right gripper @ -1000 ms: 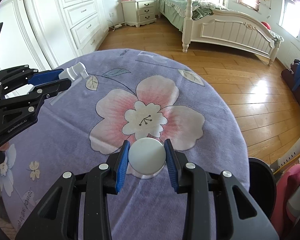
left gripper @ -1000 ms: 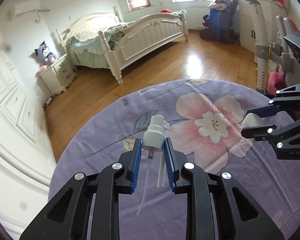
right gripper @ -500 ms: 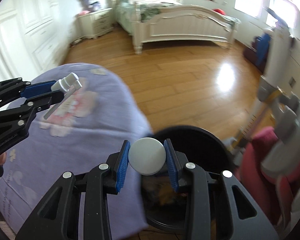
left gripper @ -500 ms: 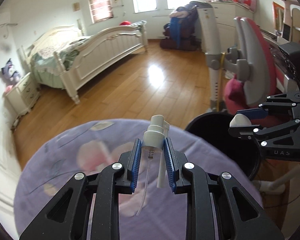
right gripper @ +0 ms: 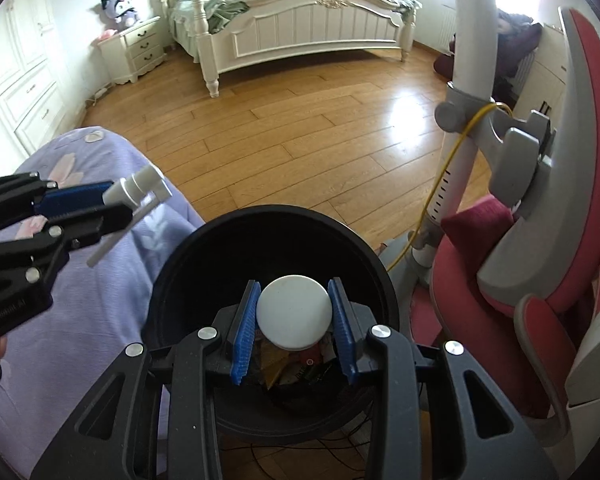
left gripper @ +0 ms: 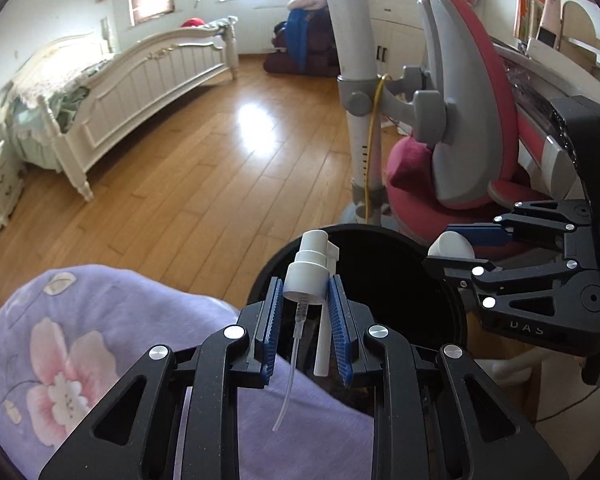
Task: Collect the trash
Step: 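Carry the spray pump and white lid over the black bin, then open both tools to drop the pump and lid into the bin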
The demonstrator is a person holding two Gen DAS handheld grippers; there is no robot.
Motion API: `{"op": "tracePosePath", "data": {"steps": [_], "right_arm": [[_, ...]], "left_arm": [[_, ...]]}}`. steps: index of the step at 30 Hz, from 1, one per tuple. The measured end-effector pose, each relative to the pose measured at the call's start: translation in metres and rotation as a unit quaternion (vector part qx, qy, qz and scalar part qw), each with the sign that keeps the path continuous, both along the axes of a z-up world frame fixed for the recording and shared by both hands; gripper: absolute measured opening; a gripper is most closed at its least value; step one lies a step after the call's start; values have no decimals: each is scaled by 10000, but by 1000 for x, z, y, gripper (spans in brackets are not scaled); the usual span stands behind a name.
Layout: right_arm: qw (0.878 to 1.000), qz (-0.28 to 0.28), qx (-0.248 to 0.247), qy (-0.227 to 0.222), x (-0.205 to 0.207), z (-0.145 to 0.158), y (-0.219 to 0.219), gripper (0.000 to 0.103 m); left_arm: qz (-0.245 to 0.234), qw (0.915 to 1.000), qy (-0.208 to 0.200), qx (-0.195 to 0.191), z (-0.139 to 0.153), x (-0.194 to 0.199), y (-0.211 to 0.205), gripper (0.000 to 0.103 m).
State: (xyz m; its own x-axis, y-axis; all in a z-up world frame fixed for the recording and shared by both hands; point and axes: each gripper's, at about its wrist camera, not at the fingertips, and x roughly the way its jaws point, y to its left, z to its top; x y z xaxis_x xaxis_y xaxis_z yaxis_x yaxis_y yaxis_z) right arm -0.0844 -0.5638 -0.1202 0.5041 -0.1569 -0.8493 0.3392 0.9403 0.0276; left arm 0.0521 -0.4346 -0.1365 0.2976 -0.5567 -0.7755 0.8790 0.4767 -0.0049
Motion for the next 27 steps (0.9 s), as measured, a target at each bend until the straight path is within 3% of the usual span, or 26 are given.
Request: {"op": "tracePosePath", "data": {"steps": [6, 8, 9, 11, 12, 13, 15, 19, 22, 27], "right_arm": [[9998, -52, 184, 105, 1, -11, -8, 36], [9997, -84, 185, 148, 3, -14, -10, 45], [9997, -107, 171, 170, 3, -15, -10, 57], [9996, -62, 229, 146, 4, -15, -7, 63], [9997, -69, 174, 144, 4, -14, -5, 73], [9998, -92, 129, 147, 4, -14, -4, 80], [9998, -146, 48, 143, 2, -12, -2, 84], [9996, -253, -62, 148, -2, -7, -2, 93], [9996, -254, -83, 96, -5, -1, 1, 93], [9996, -208, -199, -11, -6, 12, 11, 95]], "left_arm": [[-97, 9995, -255, 149, -8, -11, -17, 25], [-65, 9994, -278, 179, -8, -11, -19, 25], [-32, 9994, -305, 168, -8, -11, -19, 25], [19, 9995, -291, 152, -7, -11, -19, 25], [62, 9994, -290, 155, -7, -10, -19, 29], [107, 9994, -294, 162, -7, -9, -19, 43], [212, 9990, -375, 149, -5, -10, -17, 60], [368, 9982, -474, 27, 4, -12, -9, 80], [493, 9969, -605, -27, 13, -13, -2, 89], [617, 9955, -704, -131, 28, -16, 10, 96]]}}
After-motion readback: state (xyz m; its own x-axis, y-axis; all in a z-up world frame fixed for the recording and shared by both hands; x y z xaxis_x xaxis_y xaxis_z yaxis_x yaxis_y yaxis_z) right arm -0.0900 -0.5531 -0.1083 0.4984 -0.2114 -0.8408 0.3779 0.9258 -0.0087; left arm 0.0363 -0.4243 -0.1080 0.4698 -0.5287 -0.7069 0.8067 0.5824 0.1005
